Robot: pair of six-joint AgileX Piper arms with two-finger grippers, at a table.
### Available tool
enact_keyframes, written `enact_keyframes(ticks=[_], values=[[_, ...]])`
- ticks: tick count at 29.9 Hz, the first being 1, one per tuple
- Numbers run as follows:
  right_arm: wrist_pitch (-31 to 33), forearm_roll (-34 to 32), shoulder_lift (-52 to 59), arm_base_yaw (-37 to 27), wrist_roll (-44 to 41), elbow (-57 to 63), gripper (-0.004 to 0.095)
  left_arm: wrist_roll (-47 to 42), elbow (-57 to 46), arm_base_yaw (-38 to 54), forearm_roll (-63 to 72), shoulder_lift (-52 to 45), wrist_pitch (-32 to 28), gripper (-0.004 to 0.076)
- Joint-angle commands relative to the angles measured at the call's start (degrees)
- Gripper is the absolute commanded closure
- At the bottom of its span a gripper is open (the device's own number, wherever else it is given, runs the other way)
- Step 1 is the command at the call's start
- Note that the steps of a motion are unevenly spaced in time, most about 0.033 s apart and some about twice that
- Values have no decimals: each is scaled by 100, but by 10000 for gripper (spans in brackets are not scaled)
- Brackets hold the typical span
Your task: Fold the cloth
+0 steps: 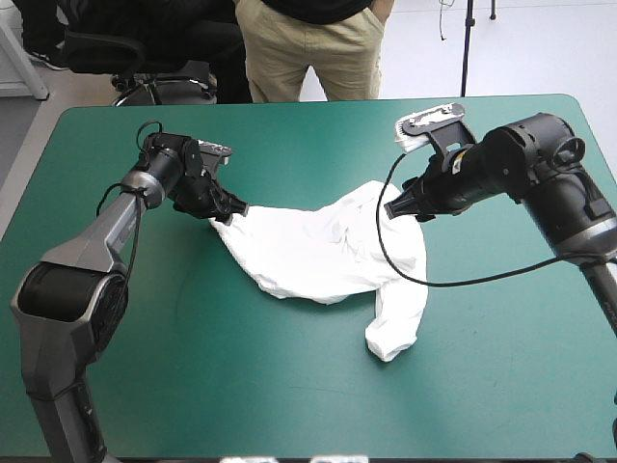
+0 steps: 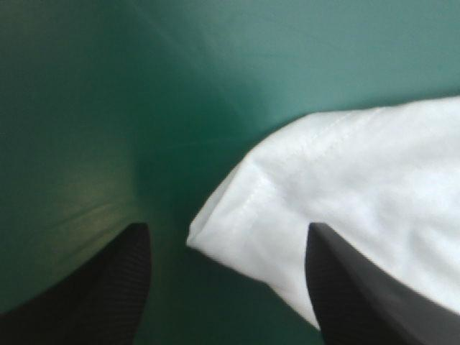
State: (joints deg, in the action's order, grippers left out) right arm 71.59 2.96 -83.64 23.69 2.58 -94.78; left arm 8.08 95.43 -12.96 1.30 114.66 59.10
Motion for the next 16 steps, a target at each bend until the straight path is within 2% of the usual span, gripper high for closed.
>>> enact_keyframes(ticks=[1,6,9,11,13,14,15,16], values=[[-4,-21,176,-24,16,-125,426,-24,196,-19,44,-169,-96,267],[-4,-21,176,-24,16,-125,426,-24,196,-19,207,7,-127,272],[-4,-10,176,-24,16,-125,426,59,196,-19,403,132,-76,327],[-4,5,176,-24,16,-125,426,134,183,-19,515,172,-50,418],[-4,46,176,-24,16,-125,426,134,183,-19,537,182,-50,576],[-4,98,176,-24,16,-109,426,134,183,-19,537,182,-37,682],[-4,216,176,-24,16,-72,426,147,183,-19,514,182,-37,737],[-4,324,186,-3,16,-5,426,147,183,-19,501,182,-22,734]])
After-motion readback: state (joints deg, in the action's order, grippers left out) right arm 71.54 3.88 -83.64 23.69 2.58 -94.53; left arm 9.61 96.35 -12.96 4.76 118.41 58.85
